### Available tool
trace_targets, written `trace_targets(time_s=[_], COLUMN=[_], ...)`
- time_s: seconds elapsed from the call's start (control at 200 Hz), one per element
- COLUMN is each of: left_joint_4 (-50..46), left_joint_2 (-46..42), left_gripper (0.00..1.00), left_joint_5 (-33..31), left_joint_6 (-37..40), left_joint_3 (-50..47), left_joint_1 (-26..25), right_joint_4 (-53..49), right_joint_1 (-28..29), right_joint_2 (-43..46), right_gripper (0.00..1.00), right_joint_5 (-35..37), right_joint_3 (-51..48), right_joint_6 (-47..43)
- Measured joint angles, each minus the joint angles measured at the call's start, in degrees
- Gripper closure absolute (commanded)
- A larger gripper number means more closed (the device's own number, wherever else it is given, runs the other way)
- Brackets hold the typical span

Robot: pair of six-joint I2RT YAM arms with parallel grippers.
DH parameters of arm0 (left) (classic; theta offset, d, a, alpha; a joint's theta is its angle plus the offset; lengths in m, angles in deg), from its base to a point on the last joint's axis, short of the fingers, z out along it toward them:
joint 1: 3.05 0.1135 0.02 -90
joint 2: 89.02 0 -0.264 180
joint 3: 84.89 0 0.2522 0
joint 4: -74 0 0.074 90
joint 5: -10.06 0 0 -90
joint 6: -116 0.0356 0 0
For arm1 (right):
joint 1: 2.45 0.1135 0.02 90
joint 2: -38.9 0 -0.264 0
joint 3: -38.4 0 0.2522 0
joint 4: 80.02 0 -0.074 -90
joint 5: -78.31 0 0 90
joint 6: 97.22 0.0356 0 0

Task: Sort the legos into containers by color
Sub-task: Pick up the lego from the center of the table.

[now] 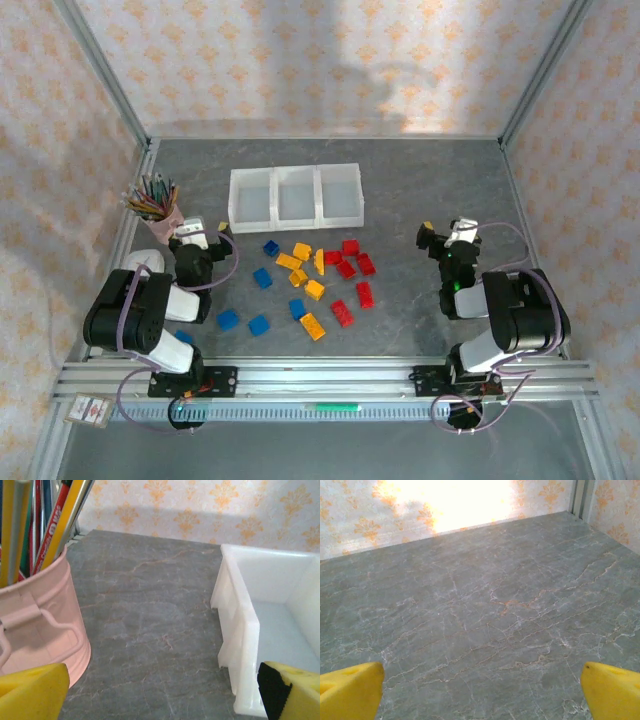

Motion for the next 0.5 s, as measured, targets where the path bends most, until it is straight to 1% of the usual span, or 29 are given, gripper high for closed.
trace_targets(time_s=[0.2, 0.501], left_joint_4=[2.2, 2.5], left_joint_2=[0.0, 0.0], left_gripper=[0.01, 0.01], left_joint_5=[0.0, 0.0], left_joint_6=[0.4, 0.4], left_joint_3=[0.3, 0.3], left_joint_1=[0.0, 0.4], right_joint_4=[1.4, 2.3], right_joint_1=[0.0, 0.0], right_joint_2=[-0.2, -0.2], right_gripper=[0.0, 0.0], right_joint_5=[0.2, 0.4], right_joint_3=[0.1, 0.1], right_joint_6=[0.0, 0.0])
